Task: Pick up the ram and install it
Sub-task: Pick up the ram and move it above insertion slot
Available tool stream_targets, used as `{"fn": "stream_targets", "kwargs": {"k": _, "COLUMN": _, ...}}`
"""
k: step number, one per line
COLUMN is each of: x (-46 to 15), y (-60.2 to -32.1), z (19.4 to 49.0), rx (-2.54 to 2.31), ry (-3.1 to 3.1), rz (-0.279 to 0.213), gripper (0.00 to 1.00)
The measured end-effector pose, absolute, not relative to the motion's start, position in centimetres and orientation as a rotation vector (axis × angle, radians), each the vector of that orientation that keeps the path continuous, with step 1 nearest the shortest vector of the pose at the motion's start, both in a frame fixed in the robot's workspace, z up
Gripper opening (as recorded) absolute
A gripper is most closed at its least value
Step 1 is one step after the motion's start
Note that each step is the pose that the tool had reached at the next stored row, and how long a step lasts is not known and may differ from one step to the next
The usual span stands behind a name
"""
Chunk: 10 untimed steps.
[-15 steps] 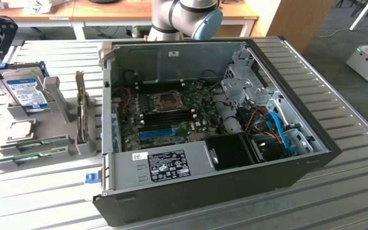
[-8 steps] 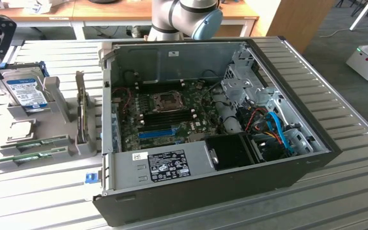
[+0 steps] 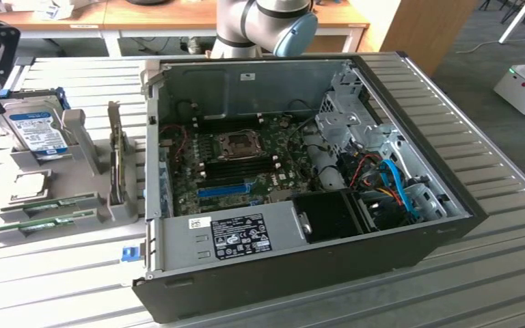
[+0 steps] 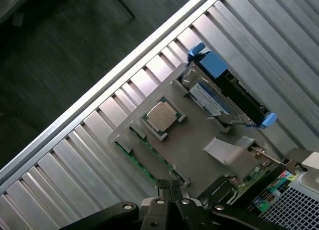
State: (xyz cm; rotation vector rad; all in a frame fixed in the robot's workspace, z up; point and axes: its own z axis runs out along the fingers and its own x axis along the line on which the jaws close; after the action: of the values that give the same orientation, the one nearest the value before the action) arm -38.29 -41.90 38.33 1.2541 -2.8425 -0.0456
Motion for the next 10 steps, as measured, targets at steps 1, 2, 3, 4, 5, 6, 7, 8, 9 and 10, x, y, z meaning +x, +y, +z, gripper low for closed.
{"fn": "stream_targets", "kwargs": {"k": 1, "x": -38.28, "y": -41.90, "z": 38.32, "rx": 1.282, "ry": -2.830, "rz": -0.045, "gripper": 0.11}}
{"fn": "stream_targets", "kwargs": {"k": 2, "x": -38.29, "y": -41.90, "z": 38.32, "rx": 1.307, "ry": -2.818, "rz": -0.045, "gripper": 0.11}}
{"fn": "stream_targets", "kwargs": {"k": 3, "x": -38.29, "y": -41.90, "z": 38.31, "rx": 1.331, "ry": -2.806, "rz": -0.044, "gripper": 0.11}}
{"fn": "stream_targets", "kwargs": {"k": 4, "x": -38.28, "y": -41.90, "z": 38.31, "rx": 1.357, "ry": -2.794, "rz": -0.044, "gripper": 0.11}}
{"fn": "stream_targets", "kwargs": {"k": 5, "x": -38.28, "y": -41.90, "z": 38.30, "rx": 1.381, "ry": -2.782, "rz": -0.043, "gripper": 0.11}}
{"fn": "stream_targets", "kwargs": {"k": 6, "x": -38.29, "y": -41.90, "z": 38.30, "rx": 1.405, "ry": -2.769, "rz": -0.043, "gripper": 0.11}}
{"fn": "stream_targets", "kwargs": {"k": 7, "x": -38.29, "y": -41.90, "z": 38.29, "rx": 1.431, "ry": -2.756, "rz": -0.042, "gripper": 0.11}}
{"fn": "stream_targets", "kwargs": {"k": 8, "x": -38.29, "y": -41.90, "z": 38.29, "rx": 1.456, "ry": -2.743, "rz": -0.042, "gripper": 0.11}}
{"fn": "stream_targets", "kwargs": {"k": 9, "x": -38.29, "y": -41.90, "z": 38.29, "rx": 1.482, "ry": -2.728, "rz": -0.041, "gripper": 0.11}}
{"fn": "stream_targets", "kwargs": {"k": 10, "x": -38.29, "y": -41.90, "z": 38.28, "rx": 1.507, "ry": -2.714, "rz": -0.041, "gripper": 0.11}}
